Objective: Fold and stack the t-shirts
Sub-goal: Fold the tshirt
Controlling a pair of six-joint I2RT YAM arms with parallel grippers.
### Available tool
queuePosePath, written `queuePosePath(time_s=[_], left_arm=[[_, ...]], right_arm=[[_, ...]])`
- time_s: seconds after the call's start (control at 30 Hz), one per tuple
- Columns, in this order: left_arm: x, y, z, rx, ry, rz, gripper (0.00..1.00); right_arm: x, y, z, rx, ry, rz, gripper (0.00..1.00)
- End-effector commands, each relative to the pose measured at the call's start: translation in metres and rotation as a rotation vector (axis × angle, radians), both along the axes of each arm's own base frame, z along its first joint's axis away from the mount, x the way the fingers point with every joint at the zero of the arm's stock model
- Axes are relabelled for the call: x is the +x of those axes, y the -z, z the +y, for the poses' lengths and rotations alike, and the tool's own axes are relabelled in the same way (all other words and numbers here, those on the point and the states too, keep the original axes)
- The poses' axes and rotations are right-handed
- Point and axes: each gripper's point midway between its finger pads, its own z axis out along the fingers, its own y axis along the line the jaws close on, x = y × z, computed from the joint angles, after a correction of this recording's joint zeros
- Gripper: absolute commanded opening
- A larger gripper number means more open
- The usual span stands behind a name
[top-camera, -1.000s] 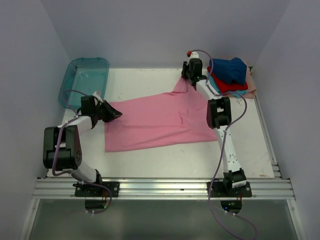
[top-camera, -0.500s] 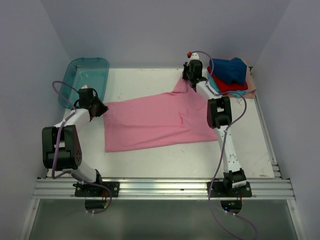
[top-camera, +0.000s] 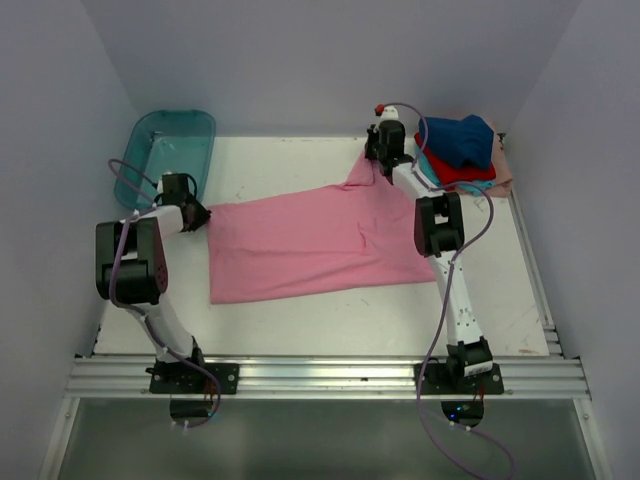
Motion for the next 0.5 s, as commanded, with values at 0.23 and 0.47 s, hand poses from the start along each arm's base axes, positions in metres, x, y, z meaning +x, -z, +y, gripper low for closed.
queuePosePath(time_s=[0.23, 0.47], left_arm=[[0.024, 0.027, 0.023, 0.012, -0.014, -0.017, 0.22], [0.032, 0.024, 0.015, -0.03, 0.026, -0.047, 0.29]], right_arm=[[0.0, -0.034, 0.001, 0.011, -0.005, -0.039, 0.0], [0.0, -0.035, 0.002, 0.011, -0.005, -0.041, 0.0]])
